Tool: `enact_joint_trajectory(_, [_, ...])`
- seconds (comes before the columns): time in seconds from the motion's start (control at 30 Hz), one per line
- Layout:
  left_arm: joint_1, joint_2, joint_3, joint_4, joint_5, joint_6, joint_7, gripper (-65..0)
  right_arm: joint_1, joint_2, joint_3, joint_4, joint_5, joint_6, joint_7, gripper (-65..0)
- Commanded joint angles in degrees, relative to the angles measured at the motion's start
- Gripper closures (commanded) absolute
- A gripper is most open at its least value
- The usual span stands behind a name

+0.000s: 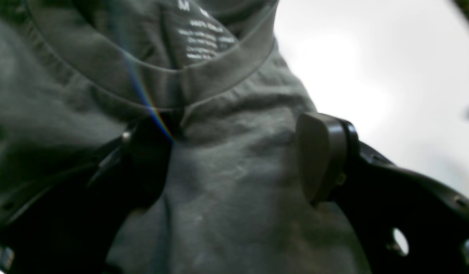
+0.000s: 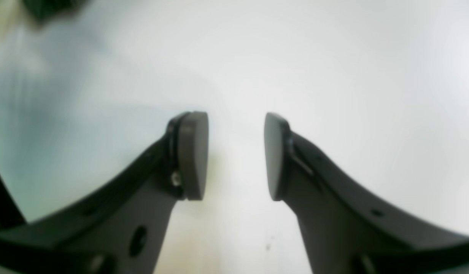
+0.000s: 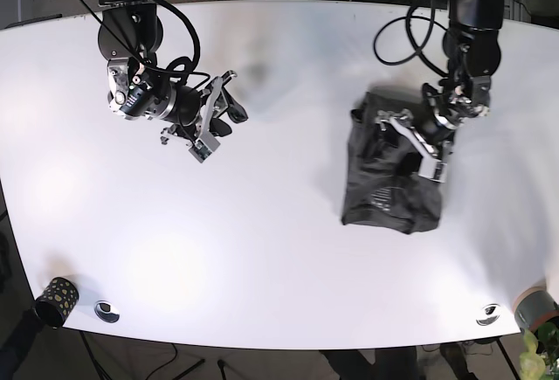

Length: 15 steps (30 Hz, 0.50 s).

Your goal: Fold the T-shirt properly

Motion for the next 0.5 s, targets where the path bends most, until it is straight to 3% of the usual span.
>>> enact_joint_trajectory(0.0, [2.1, -4.5, -1.4, -3.5, 7.0, 3.9, 11.8, -48.5, 0.9, 0.3, 0.4, 1.2, 1.1, 0.32, 1.2, -22.4])
enact_joint_trajectory(0.47, [1.5, -22.9, -9.3, -12.2, 7.0, -3.2, 10.0, -48.5, 0.8, -0.1, 0.1, 2.1, 1.2, 0.32, 1.2, -22.4])
